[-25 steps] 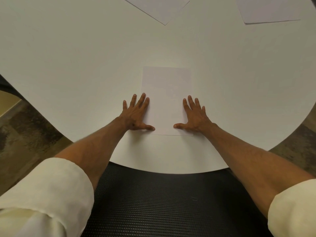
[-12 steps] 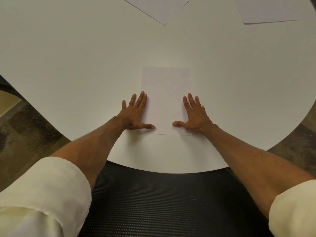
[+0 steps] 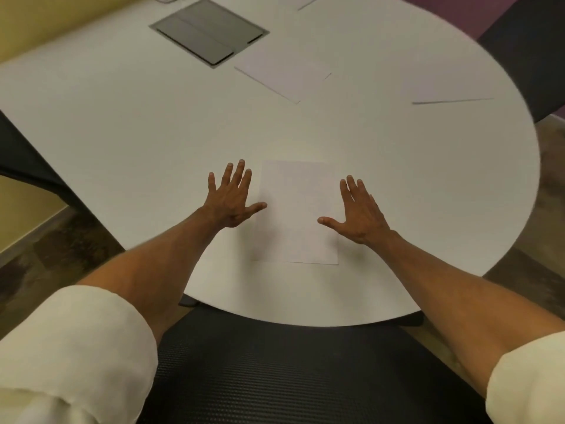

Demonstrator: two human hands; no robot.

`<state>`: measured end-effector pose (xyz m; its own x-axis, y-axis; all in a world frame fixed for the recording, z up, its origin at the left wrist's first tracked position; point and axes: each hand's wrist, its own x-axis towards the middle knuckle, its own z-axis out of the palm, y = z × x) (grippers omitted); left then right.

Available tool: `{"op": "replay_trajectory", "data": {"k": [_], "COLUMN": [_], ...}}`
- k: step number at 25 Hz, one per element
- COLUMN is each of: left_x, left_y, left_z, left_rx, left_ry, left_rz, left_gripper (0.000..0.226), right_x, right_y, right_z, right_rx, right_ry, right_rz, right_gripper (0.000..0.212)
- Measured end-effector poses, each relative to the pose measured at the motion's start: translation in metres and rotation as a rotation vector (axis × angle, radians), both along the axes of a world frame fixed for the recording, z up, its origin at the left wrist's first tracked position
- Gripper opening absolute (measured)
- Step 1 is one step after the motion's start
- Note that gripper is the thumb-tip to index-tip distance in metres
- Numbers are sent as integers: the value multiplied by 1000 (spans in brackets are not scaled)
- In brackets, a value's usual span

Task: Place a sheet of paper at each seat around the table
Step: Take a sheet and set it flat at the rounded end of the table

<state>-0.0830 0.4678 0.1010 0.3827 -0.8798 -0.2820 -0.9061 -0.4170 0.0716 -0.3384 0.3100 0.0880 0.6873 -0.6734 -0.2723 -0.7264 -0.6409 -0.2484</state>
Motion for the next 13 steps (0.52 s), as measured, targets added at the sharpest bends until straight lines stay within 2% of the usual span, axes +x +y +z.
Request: {"op": "replay_trajectory", "data": {"k": [3,13], "left_x": [-16,-106], "left_y": [-11,-53], "left_z": [26,98], "left_rx": [-3,-4], "left_ry": [-56,-65], "left_rz": [-59,65], "left_gripper": [92,90], "right_x": [-12,-65], "right_y": [-5,-38], "right_z": [28,86], "right_rx": [-55,-83], "right_ry": [-21,-56], "right_rz": [-10,23], "right_gripper": [104,99]}}
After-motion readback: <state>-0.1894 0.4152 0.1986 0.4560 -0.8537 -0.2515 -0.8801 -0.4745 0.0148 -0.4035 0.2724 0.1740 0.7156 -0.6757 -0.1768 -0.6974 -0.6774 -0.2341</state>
